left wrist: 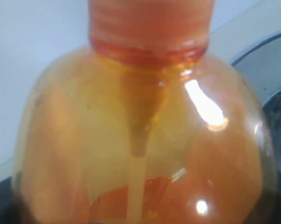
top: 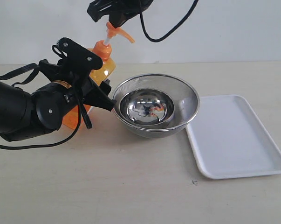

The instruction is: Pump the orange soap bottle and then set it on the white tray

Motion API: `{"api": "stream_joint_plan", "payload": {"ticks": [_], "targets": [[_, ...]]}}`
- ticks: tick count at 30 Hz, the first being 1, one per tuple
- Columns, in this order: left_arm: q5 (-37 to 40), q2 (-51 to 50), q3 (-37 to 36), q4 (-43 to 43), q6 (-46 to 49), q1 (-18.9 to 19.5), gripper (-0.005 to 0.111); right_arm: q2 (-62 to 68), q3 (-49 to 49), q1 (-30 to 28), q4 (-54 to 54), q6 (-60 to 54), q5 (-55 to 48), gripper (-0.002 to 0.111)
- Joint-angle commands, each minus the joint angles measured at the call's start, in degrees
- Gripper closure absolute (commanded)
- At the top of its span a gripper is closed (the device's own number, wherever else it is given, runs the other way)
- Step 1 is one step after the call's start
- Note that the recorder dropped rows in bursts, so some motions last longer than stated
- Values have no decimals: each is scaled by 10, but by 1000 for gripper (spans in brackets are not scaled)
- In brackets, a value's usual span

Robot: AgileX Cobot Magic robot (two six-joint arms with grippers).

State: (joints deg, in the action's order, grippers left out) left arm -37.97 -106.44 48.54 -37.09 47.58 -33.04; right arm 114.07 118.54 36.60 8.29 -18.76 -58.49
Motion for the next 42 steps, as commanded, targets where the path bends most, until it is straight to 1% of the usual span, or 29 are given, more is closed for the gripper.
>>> {"api": "stream_joint_plan", "payload": {"ticks": [1,6,8,20,28,35,42], "targets": [[36,-2,-5,-8,-22,-3,102,-4,-13,1,-23,-2,6,108],[36,-2,-5,-8,-22,-3,102,-54,-13,0,-60,2,67,108],[36,-2,-5,-8,-22,-3,102,-71,-13,0,-67,4,75,108],[37,-2,-5,-8,-22,-3,102,-88,-13,0,-83,1,77,108],[39,-2,-5,-8,-22,-3,102,-101,-13,0,-141,5,74,108],[34,-2,-5,-8,-22,-3,102,-135,-13,0,-157,9,66,108],[11,-2,-5,-20,-86,-1,102,-141,-13,0,-165,19,45,108]]}}
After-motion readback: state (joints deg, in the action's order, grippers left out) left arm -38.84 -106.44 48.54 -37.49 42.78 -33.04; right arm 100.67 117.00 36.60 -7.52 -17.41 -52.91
